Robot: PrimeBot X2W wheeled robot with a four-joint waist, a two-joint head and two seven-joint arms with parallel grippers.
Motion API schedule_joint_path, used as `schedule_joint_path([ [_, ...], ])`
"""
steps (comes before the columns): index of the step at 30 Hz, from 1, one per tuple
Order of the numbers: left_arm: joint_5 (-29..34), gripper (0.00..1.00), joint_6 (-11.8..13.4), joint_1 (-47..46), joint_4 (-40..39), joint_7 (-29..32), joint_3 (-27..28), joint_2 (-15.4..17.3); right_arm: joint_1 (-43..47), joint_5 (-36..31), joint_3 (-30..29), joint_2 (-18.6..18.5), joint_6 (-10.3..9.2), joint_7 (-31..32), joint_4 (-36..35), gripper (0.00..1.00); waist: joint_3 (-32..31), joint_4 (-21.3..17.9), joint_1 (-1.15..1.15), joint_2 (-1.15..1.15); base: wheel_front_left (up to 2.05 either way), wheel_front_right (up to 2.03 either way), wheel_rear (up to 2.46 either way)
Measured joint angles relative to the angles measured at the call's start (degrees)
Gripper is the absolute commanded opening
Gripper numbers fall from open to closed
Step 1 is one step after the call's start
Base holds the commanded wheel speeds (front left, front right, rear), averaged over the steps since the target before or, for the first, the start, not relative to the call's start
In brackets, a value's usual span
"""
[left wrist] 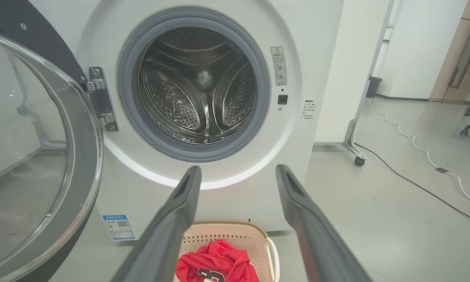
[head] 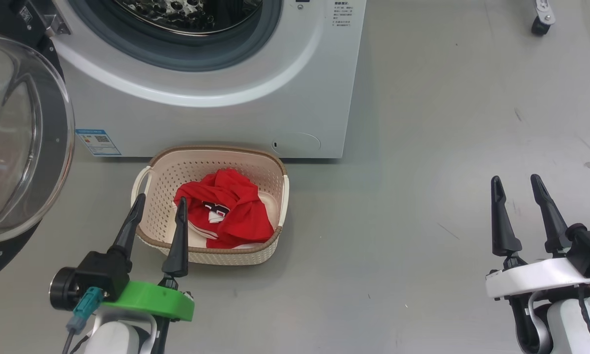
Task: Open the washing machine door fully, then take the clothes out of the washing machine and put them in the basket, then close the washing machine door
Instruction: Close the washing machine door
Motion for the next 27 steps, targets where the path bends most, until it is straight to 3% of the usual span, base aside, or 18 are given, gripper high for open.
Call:
schedule_joint_path([
  [13, -0.13, 1.0, 0.59, -0.01, 0.0, 0.0, -0.89, 0.0, 0.96, 0.0, -0.56, -0.91, 0.0, 0.0, -0.8, 1.0, -0.3, 4.97, 0.0, 0.0, 0.0, 0.0, 0.0],
  [27, -1.1, 1.0, 1.3, 0.19, -0.33, 0.0, -1.14, 0.01, 1.99, -0.01, 0.29, -1.16, 0.0, 0.0, -1.45, 1.0, -0.88, 14.6, 0.0, 0.0, 0.0, 0.0, 0.0],
])
